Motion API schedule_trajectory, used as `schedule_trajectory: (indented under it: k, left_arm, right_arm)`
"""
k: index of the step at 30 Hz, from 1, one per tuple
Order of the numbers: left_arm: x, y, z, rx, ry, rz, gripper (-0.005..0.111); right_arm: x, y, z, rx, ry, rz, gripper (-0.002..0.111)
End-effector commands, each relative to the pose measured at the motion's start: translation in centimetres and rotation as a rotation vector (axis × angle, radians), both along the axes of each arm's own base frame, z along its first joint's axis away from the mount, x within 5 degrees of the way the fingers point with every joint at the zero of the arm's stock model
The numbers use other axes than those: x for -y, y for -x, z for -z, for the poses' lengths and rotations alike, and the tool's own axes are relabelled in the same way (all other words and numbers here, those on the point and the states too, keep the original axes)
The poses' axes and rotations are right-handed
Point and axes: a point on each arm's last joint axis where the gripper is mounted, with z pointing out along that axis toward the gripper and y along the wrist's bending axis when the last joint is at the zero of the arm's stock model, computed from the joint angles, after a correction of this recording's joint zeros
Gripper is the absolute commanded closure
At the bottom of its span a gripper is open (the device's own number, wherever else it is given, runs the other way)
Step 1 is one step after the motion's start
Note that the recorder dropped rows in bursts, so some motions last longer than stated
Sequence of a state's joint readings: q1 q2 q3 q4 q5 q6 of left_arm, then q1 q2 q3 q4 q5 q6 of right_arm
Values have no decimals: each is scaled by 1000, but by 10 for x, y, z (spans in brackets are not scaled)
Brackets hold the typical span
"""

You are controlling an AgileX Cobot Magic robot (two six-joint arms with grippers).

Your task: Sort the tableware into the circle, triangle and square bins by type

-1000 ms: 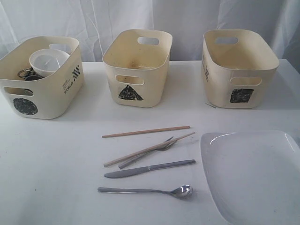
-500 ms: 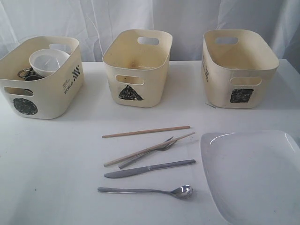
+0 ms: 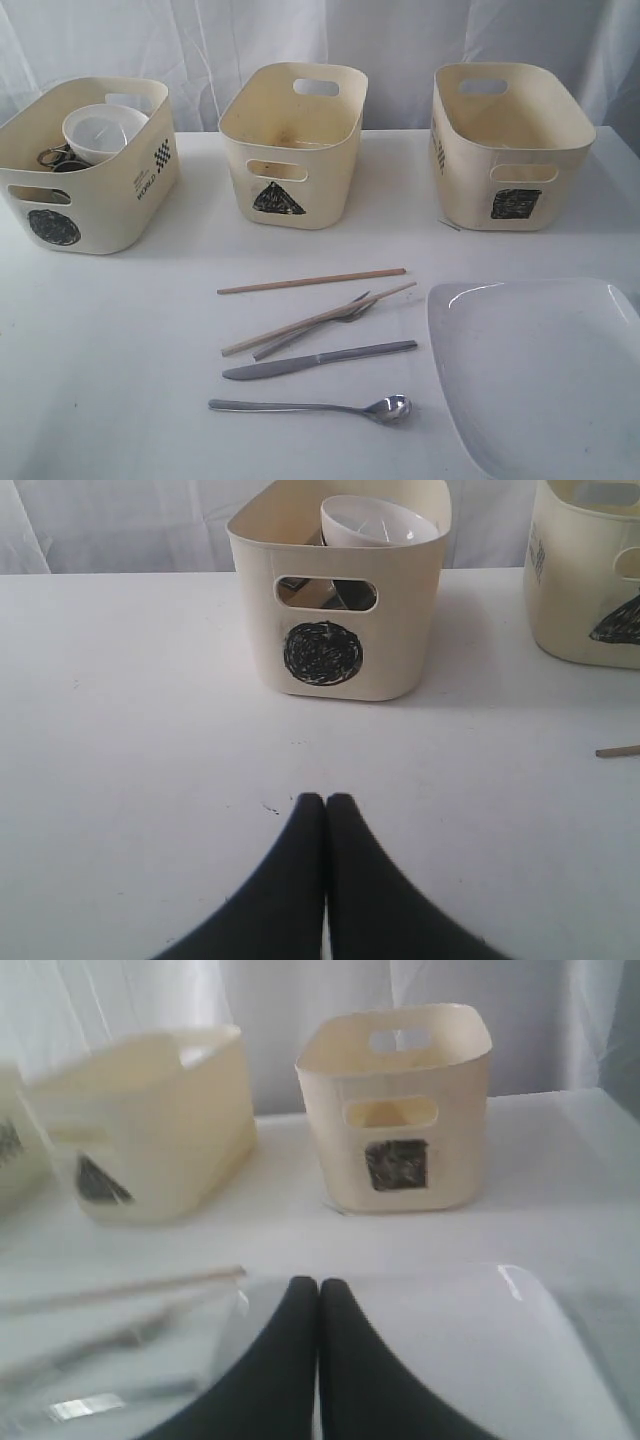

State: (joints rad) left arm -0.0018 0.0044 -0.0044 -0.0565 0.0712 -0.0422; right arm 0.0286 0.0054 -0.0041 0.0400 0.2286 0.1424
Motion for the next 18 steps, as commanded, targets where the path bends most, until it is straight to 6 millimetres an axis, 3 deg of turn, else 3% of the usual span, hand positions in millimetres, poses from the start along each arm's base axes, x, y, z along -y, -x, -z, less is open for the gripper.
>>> schedule_trajectory:
  k: [1,12,15,18]
  left_arm:
    - [0,0,0,9,7,-3,107]
    - [0,0,0,9,7,-3,107]
    - [0,0,0,9,7,-3,107]
    - [0,0,0,9,7,-3,107]
  right_arm:
    - [0,1,-25,199,-425,14,108]
    - [-10,28,-101,248,-437,-168,108]
    - [-10,29,-106,283,-469,-182,108]
    - [-12,30,-109,271,-678,-209,108]
